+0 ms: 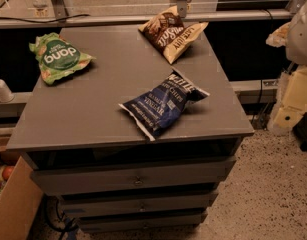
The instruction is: Move blue chip bag near green rice chip bag
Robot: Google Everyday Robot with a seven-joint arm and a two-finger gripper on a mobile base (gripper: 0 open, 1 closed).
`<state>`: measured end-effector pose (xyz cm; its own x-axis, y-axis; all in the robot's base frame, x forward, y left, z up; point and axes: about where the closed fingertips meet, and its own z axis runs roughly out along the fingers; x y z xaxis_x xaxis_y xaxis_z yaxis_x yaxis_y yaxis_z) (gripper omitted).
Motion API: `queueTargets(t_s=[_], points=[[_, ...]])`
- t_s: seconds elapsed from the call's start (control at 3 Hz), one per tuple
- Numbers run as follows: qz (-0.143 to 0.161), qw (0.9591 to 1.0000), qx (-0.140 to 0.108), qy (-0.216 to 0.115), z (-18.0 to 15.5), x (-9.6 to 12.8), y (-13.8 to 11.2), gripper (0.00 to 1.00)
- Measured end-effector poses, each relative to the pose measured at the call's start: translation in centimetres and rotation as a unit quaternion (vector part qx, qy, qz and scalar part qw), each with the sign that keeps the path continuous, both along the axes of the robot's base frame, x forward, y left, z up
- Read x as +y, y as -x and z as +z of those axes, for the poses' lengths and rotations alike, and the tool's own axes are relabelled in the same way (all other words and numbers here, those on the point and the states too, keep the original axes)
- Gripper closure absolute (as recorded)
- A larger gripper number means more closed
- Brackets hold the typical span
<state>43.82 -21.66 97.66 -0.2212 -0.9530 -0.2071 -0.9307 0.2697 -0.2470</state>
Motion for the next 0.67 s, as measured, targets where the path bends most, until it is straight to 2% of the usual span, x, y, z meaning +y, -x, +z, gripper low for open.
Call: queueTargets(t_s=[0.33, 0.67], points=[[0.000, 1.0000, 0.000, 0.000, 0.00, 0.00, 0.00, 0.00], [0.002, 0.9999, -0.009, -0.013, -0.85, 0.34, -0.85, 0.00]])
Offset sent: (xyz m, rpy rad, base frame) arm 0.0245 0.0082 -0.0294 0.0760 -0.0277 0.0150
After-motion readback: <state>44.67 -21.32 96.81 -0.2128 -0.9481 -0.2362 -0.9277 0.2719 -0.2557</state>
